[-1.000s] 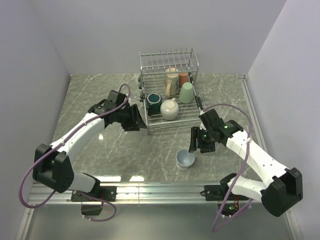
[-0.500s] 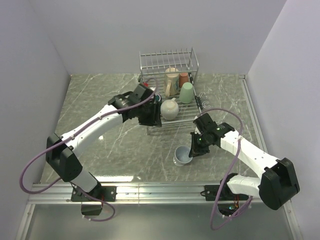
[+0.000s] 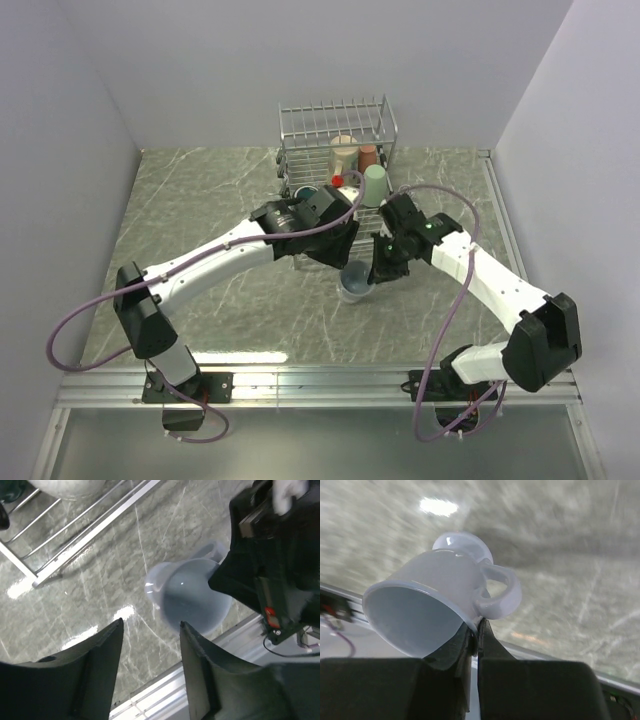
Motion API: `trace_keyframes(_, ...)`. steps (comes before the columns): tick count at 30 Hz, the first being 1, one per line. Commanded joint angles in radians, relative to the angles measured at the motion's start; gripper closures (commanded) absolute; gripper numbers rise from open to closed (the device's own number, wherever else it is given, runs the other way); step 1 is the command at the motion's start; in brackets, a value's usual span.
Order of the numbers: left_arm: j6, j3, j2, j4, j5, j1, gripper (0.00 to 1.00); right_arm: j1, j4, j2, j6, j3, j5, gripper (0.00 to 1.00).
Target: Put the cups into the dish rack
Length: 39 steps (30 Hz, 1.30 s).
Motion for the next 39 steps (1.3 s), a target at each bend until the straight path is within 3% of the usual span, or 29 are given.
trace_keyframes(1,0.04,0.033,0.027,0.021,-0.028,-0.03,0.45,0.006,-0.02,0.016,0.009,0.146,-0.014,1.0)
trace_keyframes(5,0.013,-0.009,0.011,0.071,-0.054,-0.035,0.41,0.0,-0.058,0.03,0.011,0.234,-0.017,1.0)
trace_keyframes(8,0.011,-0.017,0.027,0.058,-0.065,-0.035,0.44,-0.005,-0.087,0.028,0.015,0.277,-0.034,1.0)
trace_keyframes(11,0.006,-0.035,0.027,0.075,-0.059,-0.035,0.52,-0.015,-0.092,0.019,0.021,0.297,-0.058,1.0)
trace_keyframes(14,0.005,-0.049,0.027,0.089,-0.059,-0.035,0.74,-0.018,-0.074,-0.004,0.024,0.295,-0.109,1.0)
trace_keyframes(15,0.005,-0.046,0.031,0.085,-0.064,-0.035,0.85,-0.02,-0.067,-0.022,0.026,0.291,-0.138,1.0)
trace_keyframes(18,0.003,-0.03,0.053,0.066,-0.084,-0.035,1.0,-0.032,-0.034,-0.062,0.029,0.265,-0.204,1.0)
trace_keyframes(23,0.009,-0.04,0.033,0.103,-0.047,-0.03,1.0,-0.069,0.025,-0.108,0.052,0.24,-0.289,0.99)
trace_keyframes(24,0.009,-0.038,0.03,0.112,-0.038,-0.026,1.0,-0.084,0.026,-0.116,0.056,0.243,-0.29,0.73)
trace_keyframes(26,0.008,-0.032,0.027,0.118,-0.007,-0.018,1.0,-0.098,0.045,-0.124,0.07,0.252,-0.293,0.45)
trace_keyframes(27,0.006,-0.029,0.024,0.126,0.001,-0.012,1.0,-0.115,0.057,-0.127,0.079,0.255,-0.301,0.05)
trace_keyframes(32,-0.009,-0.027,0.005,0.143,0.074,0.033,1.0,-0.178,0.051,-0.142,0.089,0.307,-0.305,0.02)
trace_keyframes(34,-0.033,-0.035,-0.025,0.182,0.165,0.089,1.0,-0.218,0.061,-0.162,0.107,0.323,-0.318,0.02)
trace_keyframes(39,-0.165,-0.194,-0.183,0.434,0.554,0.334,1.0,-0.382,0.256,-0.246,0.213,0.28,-0.476,0.0)
